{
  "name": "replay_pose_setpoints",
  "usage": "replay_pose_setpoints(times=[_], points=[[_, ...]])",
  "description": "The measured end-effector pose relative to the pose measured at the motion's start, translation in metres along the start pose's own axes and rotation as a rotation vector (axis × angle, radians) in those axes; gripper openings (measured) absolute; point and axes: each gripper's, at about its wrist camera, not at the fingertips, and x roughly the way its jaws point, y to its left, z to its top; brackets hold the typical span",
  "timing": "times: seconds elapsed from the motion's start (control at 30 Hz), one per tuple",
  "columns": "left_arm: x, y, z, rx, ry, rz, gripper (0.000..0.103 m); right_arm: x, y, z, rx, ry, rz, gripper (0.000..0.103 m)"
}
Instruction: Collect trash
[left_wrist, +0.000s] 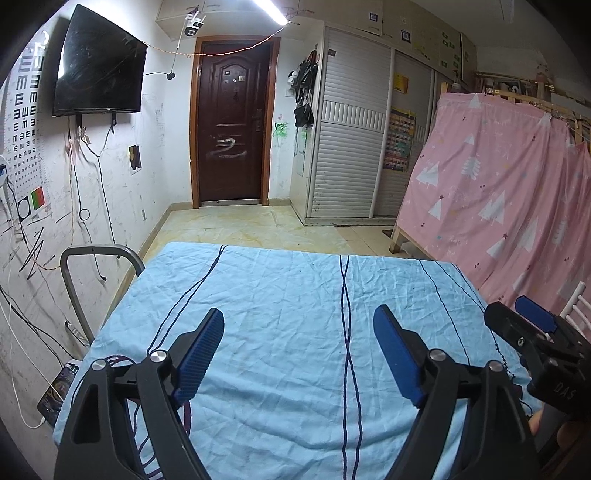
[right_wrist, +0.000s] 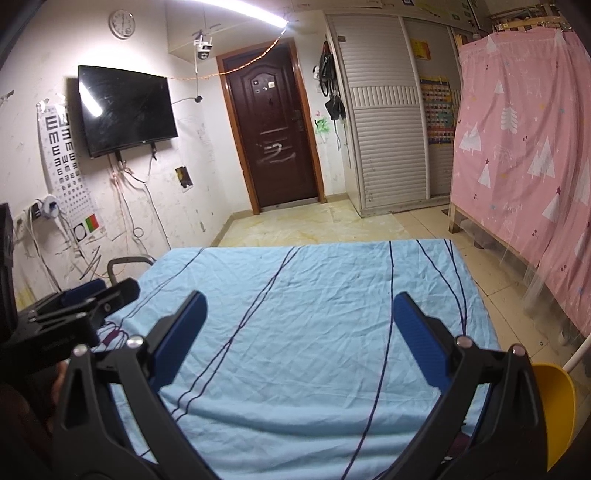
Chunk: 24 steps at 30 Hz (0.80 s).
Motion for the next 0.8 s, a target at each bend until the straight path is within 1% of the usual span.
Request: replay_pose_setpoints(times=[0.8], points=[[-0.0015,0.0024,-0.0004,-0.003,0.001,0.003,0.076,0.0002,0.0006,-0.0013,-0.001,-0.001,0.0,0.097]])
